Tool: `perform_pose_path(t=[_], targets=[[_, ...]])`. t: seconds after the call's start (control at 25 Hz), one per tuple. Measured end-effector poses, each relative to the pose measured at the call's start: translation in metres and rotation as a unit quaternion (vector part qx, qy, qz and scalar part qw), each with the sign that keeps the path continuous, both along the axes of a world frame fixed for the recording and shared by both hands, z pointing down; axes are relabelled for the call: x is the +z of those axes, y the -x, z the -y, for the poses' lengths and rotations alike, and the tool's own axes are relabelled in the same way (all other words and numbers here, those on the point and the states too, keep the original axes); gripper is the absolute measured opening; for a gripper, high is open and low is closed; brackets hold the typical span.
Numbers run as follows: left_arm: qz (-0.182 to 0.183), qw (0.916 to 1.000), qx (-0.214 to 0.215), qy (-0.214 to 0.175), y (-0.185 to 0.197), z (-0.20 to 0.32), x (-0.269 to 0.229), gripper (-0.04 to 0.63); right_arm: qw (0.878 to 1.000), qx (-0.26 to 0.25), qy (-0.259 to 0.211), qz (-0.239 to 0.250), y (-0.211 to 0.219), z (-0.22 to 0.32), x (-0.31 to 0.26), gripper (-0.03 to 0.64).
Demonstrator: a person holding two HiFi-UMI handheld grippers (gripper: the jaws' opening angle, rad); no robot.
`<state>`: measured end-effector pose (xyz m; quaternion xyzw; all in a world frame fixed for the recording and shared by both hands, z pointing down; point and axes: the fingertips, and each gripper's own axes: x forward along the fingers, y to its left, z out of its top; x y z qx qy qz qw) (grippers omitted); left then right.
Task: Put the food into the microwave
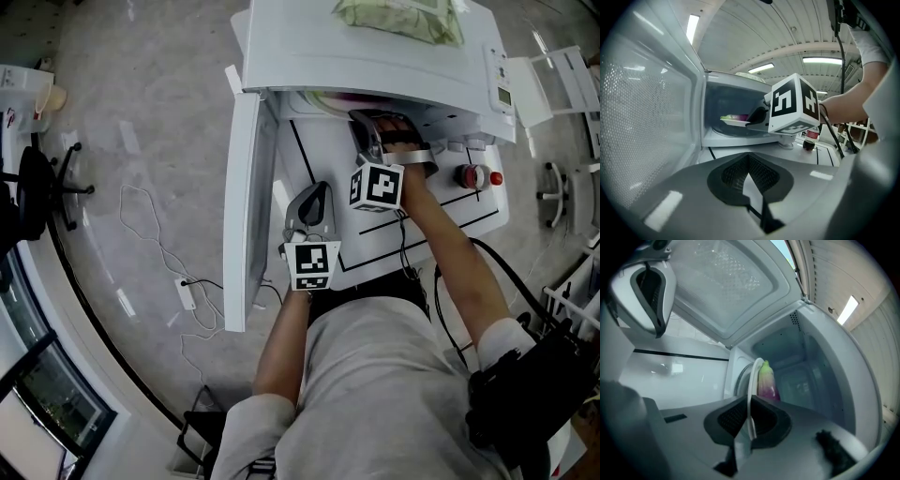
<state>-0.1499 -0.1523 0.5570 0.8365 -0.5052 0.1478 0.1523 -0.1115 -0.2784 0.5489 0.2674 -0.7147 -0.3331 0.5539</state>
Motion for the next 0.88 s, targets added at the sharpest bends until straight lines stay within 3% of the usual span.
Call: perform_pose_path(t=[0.88], targets=[[0.019,0.9997,0.005,0.012,-0.004,0.007,0.010,0.008,0.999,0.022,0.002,-0.036,-0.003,0.057,0.023,0.026]])
